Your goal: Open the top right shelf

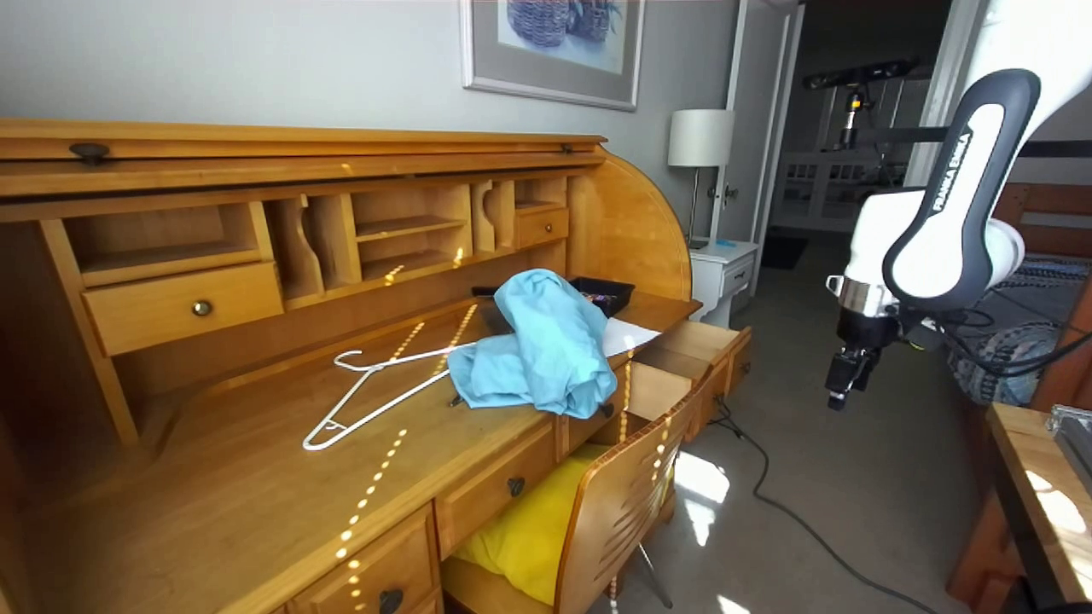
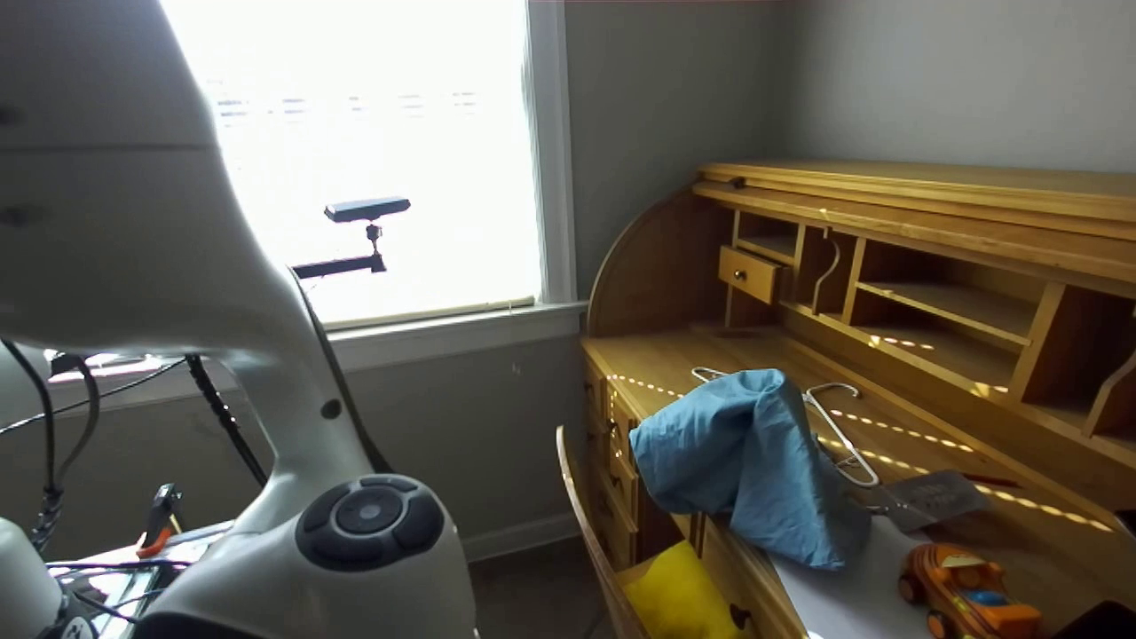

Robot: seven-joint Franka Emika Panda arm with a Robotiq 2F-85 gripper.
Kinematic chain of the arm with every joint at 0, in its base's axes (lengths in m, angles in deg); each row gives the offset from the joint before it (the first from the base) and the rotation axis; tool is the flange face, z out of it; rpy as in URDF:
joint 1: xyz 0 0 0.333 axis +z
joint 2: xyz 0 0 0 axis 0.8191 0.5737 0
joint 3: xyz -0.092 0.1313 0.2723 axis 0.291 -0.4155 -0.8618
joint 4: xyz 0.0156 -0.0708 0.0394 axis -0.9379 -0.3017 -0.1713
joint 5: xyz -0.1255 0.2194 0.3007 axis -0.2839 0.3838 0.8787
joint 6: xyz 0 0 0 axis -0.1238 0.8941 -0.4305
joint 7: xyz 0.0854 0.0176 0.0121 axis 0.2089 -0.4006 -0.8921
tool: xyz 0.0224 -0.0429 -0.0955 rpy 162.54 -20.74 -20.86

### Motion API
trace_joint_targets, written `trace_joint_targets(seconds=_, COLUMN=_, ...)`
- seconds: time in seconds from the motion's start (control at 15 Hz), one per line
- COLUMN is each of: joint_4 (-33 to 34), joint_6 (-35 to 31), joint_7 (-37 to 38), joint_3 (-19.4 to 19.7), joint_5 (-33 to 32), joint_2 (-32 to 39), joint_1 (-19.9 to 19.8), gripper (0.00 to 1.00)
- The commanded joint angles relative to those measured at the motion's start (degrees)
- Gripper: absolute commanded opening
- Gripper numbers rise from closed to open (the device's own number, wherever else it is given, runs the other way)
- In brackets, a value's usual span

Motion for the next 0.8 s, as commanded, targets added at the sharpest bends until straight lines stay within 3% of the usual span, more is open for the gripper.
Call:
trace_joint_targets(seconds=0.0, joint_4=-1.5, joint_6=12.5, joint_7=0.7, joint_3=2.1, joint_5=2.2, joint_2=-14.4, joint_1=2.2, gripper=1.0)
trace_joint_targets(seconds=0.2, joint_4=-0.3, joint_6=20.9, joint_7=5.1, joint_3=5.7, joint_5=-4.4, joint_2=-24.5, joint_1=5.1, gripper=1.0)
trace_joint_targets(seconds=0.47, joint_4=3.2, joint_6=33.2, joint_7=6.6, joint_3=2.8, joint_5=-7.9, joint_2=-35.1, joint_1=3.8, gripper=1.0)
trace_joint_targets(seconds=0.53, joint_4=4.1, joint_6=33.5, joint_7=7.5, joint_3=2.1, joint_5=-9.0, joint_2=-36.3, joint_1=3.3, gripper=1.0)
trace_joint_targets(seconds=0.6, joint_4=3.7, joint_6=30.5, joint_7=5.0, joint_3=3.1, joint_5=-6.0, joint_2=-32.1, joint_1=4.0, gripper=1.0)
trace_joint_targets(seconds=0.73, joint_4=4.5, joint_6=32.6, joint_7=5.5, joint_3=2.6, joint_5=-6.5, joint_2=-35.3, joint_1=3.9, gripper=1.0)
